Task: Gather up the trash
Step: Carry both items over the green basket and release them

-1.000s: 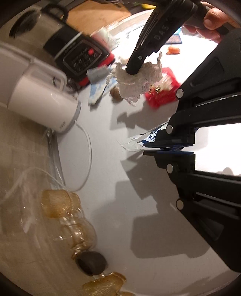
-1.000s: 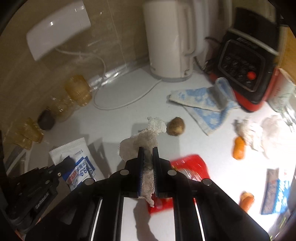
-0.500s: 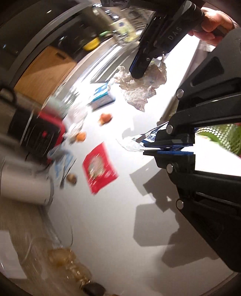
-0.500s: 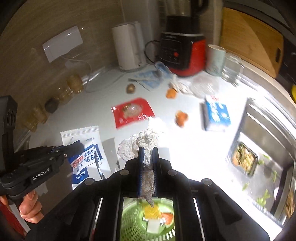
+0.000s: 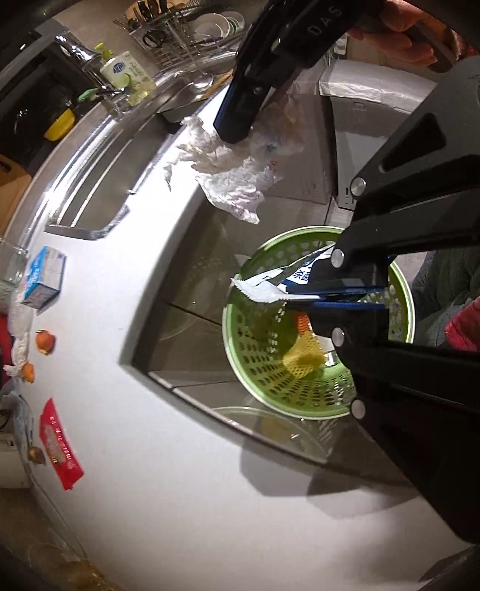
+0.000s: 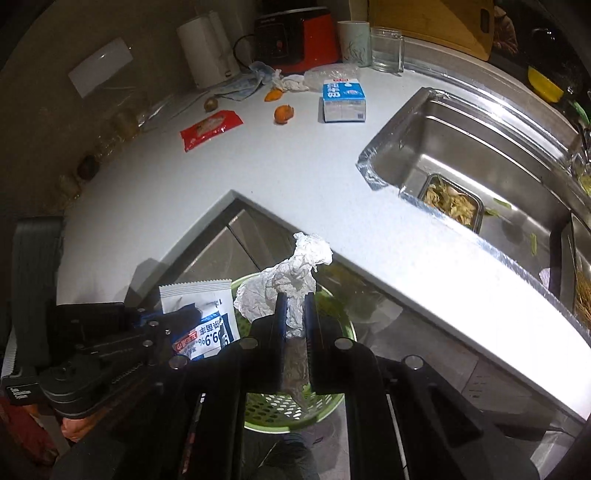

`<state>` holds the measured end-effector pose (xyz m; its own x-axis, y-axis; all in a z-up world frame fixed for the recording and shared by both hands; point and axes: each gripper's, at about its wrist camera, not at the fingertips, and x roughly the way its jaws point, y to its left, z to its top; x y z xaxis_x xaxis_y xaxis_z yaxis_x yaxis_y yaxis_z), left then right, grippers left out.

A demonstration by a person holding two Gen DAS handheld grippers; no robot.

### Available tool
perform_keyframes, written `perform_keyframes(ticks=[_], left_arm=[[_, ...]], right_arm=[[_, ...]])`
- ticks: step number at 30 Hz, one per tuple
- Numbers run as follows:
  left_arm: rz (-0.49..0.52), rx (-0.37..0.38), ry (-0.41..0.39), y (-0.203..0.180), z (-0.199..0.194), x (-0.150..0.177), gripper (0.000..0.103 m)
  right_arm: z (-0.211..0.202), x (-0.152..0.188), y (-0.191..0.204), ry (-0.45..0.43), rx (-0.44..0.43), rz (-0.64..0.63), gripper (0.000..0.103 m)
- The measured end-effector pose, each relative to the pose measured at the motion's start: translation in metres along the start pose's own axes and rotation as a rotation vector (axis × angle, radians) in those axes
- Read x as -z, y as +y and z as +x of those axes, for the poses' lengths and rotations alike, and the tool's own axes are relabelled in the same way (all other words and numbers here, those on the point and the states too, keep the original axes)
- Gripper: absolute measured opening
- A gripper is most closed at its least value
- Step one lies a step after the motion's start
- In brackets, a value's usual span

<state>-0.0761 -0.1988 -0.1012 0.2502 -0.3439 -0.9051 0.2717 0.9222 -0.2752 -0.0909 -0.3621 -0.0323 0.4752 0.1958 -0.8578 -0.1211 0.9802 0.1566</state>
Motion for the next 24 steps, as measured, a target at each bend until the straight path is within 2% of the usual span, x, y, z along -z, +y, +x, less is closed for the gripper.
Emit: perform_keyframes(ticks=[3,4,6,7,8,15,20,24], left_arm=[[-0.021,-0.028,0.045,0.001,0.021,0.013,0.004],[-0.029,-0.033,0.061,0.002,0.026,0.016,0.008],[-0.059,-0.040,0.074,0.005,0.030,0.021,0.025],[-0.071,-0.051,0.065,0.006,0.029,0.021,0.039],[-0.076,-0.061,0.049,0.006,0.027,0.021,0.048],[-0.069,-0.119,-0.045,0.005,-0.010,0.012,0.061],[-0.070,-0.194,-0.175,0.006,-0.062,0.005,0.084],[-0.096,-0.246,-0.246,0.005,-0.096,0.002,0.091]], right_arm=[[0.003,0.015,-0.005,0.019,-0.015,-0.001,0.011],[0.004,0.018,-0.005,0.025,-0.018,-0.004,0.010],[0.006,0.023,-0.005,0.031,-0.026,-0.013,0.010],[0.006,0.024,-0.005,0.032,-0.030,-0.018,0.010],[0.006,0.025,-0.005,0.032,-0.033,-0.023,0.010],[0.007,0.027,-0.003,0.026,-0.062,-0.057,0.011],[0.016,0.030,0.003,0.027,-0.087,-0.092,0.011],[0.033,0.036,0.016,0.041,-0.112,-0.137,0.015]])
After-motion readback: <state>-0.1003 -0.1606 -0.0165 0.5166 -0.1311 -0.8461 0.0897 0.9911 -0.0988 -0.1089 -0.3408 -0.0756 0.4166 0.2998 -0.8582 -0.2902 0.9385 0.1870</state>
